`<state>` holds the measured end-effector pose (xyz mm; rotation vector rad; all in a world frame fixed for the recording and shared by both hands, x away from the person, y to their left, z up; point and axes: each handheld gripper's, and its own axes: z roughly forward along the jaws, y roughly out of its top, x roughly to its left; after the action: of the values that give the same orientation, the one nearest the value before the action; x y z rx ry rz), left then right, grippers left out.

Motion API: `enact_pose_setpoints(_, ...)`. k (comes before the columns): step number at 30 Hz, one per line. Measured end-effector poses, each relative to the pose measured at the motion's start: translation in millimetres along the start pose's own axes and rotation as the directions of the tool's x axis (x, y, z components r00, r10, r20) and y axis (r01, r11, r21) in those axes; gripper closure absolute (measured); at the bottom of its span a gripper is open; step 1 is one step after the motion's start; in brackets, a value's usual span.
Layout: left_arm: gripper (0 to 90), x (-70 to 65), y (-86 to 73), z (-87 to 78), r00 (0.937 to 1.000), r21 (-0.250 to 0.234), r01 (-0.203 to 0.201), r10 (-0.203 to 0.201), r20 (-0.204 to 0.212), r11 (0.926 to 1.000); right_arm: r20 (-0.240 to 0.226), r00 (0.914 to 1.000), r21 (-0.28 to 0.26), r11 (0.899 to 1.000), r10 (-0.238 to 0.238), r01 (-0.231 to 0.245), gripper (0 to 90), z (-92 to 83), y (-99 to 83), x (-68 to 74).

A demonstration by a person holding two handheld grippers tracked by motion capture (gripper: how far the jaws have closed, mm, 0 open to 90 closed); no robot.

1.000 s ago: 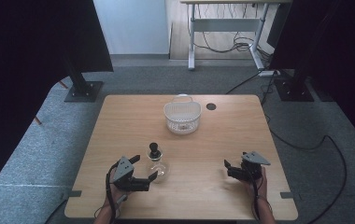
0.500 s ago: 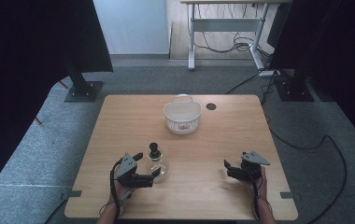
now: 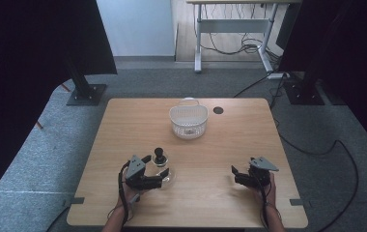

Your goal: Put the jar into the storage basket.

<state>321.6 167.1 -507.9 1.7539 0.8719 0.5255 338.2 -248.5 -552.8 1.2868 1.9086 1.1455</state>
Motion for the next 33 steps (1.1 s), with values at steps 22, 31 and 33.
enact_pose_setpoints(22,45.2,-2.9,-0.8,7.4,1.0000,-0.046,0.003,-0.003,0.002,0.9989,0.002,1.0000,0.001,1.000,-0.006,0.006,10.3,0.1,0.0,0.6)
enact_pose_setpoints(31,49.7,-5.9,-0.8,7.2,0.9997,-0.051,-0.019,0.019,-0.015,0.9985,0.000,1.0000,0.002,1.000,-0.007,0.007,10.4,0.2,0.1,0.5)
enact_pose_setpoints(33,49.7,-6.6,-0.4,7.1,0.9996,-0.050,-0.021,0.020,-0.020,0.9985,0.000,1.0000,0.002,1.000,-0.007,0.007,10.4,0.2,0.1,0.5)
